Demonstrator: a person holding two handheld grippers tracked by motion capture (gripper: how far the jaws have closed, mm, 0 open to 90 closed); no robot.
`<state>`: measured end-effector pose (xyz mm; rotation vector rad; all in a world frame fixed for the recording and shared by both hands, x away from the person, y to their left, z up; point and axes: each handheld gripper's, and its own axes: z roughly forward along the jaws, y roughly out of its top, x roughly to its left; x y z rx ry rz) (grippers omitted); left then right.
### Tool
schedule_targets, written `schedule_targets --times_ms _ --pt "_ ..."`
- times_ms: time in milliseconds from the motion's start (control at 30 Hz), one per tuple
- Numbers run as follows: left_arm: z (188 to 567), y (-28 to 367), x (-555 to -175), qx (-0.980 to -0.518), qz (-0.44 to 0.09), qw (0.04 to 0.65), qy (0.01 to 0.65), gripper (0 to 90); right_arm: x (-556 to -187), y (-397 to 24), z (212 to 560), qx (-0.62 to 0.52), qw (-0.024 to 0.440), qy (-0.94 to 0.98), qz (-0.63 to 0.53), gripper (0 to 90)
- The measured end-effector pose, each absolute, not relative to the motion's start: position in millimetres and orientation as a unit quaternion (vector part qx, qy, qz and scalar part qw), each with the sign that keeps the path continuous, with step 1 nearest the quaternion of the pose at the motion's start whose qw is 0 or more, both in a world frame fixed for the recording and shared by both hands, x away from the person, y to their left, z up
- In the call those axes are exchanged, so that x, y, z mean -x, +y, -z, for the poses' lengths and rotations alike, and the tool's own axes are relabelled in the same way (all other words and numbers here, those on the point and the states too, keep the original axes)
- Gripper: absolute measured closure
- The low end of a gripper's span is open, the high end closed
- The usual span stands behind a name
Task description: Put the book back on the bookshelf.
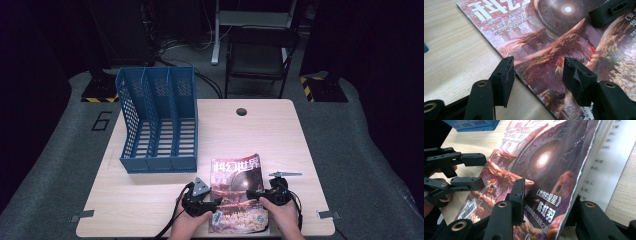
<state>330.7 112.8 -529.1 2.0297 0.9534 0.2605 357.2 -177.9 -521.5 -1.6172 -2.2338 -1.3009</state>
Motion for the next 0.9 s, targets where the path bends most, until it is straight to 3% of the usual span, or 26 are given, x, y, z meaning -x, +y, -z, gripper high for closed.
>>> schedule_targets --times_ms 900 --pt "529.7 117.1 -335.9 -0.809 -0.087 0.439 0.382 42.0 -350.1 -179.1 525.7 0.487 -0.001 -0.749 0.449 70.8"
